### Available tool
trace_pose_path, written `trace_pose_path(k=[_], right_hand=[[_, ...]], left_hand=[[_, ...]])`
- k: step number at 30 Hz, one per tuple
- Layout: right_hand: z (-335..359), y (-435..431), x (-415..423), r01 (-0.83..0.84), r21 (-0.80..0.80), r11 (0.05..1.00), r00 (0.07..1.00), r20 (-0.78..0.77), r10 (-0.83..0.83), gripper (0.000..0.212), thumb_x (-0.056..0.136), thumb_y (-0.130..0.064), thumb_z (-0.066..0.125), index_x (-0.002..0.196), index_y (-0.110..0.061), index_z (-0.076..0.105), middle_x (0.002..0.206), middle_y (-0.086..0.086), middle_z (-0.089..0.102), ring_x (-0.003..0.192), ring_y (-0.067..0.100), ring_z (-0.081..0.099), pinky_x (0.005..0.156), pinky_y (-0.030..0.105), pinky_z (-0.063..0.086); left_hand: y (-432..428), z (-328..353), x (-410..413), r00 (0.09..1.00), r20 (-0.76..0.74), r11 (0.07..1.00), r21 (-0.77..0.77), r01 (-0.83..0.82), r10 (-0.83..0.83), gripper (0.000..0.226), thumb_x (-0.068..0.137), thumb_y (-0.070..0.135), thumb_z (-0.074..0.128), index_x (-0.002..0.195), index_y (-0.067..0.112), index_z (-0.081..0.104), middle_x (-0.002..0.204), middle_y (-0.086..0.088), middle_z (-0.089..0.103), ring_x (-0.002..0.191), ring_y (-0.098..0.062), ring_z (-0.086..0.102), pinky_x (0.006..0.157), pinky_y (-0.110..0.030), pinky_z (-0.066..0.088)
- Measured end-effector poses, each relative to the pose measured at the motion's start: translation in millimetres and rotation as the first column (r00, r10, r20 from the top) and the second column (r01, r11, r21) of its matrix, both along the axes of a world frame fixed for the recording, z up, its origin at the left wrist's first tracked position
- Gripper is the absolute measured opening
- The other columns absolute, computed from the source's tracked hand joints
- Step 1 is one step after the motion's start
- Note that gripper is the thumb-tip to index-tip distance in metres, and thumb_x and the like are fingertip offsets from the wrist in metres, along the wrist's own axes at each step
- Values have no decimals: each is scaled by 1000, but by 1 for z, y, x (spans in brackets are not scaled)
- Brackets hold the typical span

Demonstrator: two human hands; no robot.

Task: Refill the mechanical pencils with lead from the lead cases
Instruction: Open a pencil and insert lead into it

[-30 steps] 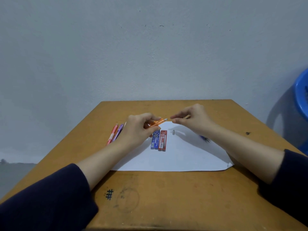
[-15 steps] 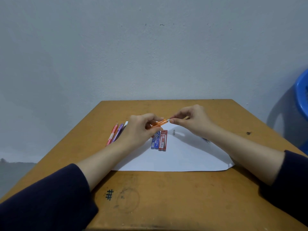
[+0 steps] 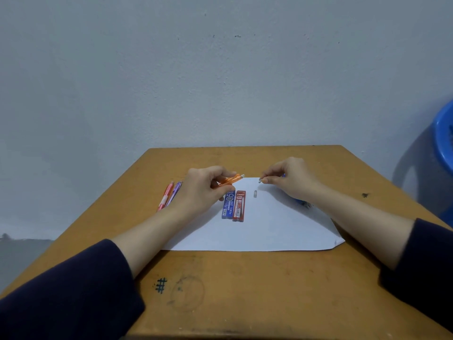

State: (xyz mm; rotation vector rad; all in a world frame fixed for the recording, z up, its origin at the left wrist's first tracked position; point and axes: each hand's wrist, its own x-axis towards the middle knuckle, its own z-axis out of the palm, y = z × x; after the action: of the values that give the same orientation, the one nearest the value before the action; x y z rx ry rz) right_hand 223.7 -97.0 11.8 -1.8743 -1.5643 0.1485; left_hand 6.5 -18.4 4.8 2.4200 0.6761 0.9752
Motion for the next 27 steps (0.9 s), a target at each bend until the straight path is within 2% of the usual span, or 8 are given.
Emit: trace_pose_path(k=[3, 6, 10, 14, 19, 27], right_hand=[[-6, 2, 0, 18, -36, 999, 996, 92, -15, 11, 86, -20, 67, 89, -26, 75, 86, -6, 71, 79, 5, 57, 72, 22, 45], [-8, 2, -1, 0, -71, 998, 987, 162, 11, 12, 87, -21, 64, 92, -24, 75, 91, -4, 72, 86, 10, 59, 76, 29, 48], [-10, 1, -3, -21, -76, 997, 979, 200, 36, 13, 87, -24, 64, 94, -23, 75, 91, 0, 71, 86, 14, 59, 76, 33, 49], [-10, -1, -6, -47, -80, 996, 973, 220, 63, 12, 87, -29, 66, 94, -26, 76, 85, -4, 64, 82, 14, 54, 65, 25, 40], [-11, 0, -8, -75, -72, 995, 970, 228, 90, 12, 87, -28, 67, 94, -29, 76, 90, -2, 65, 86, 16, 56, 75, 34, 46], [-13, -1, -7, -125, -65, 990, 958, 251, 137, 14, 88, -28, 66, 96, -30, 76, 94, 5, 65, 87, 21, 58, 76, 37, 43]], left_hand=[[0, -1, 0, 1000, 1, 1000, -8, 3, -3, 26, 82, 9, 73, 108, 12, 70, 96, -6, 72, 63, -4, 64, 53, -8, 44], [0, -2, 1, 1000, 2, 1000, -7, -1, 1, 26, 82, 9, 73, 107, 12, 70, 94, -6, 73, 64, -7, 66, 53, -8, 44], [1, -3, 2, 1000, 10, 1000, -6, -3, 3, 25, 81, 7, 74, 106, 12, 71, 92, -7, 73, 64, -12, 67, 53, -7, 43], [1, -3, 3, 1000, 21, 1000, 3, 0, 0, 25, 81, 8, 74, 105, 14, 72, 92, -6, 73, 63, -10, 67, 56, -11, 47], [1, -3, 2, 1000, 12, 1000, 3, 3, -3, 24, 81, 7, 74, 105, 13, 71, 91, -6, 73, 64, -11, 67, 54, -6, 43], [3, -5, 3, 999, 35, 1000, 8, 6, -6, 26, 80, 6, 74, 105, 12, 72, 93, -7, 73, 63, -6, 65, 57, -11, 47]])
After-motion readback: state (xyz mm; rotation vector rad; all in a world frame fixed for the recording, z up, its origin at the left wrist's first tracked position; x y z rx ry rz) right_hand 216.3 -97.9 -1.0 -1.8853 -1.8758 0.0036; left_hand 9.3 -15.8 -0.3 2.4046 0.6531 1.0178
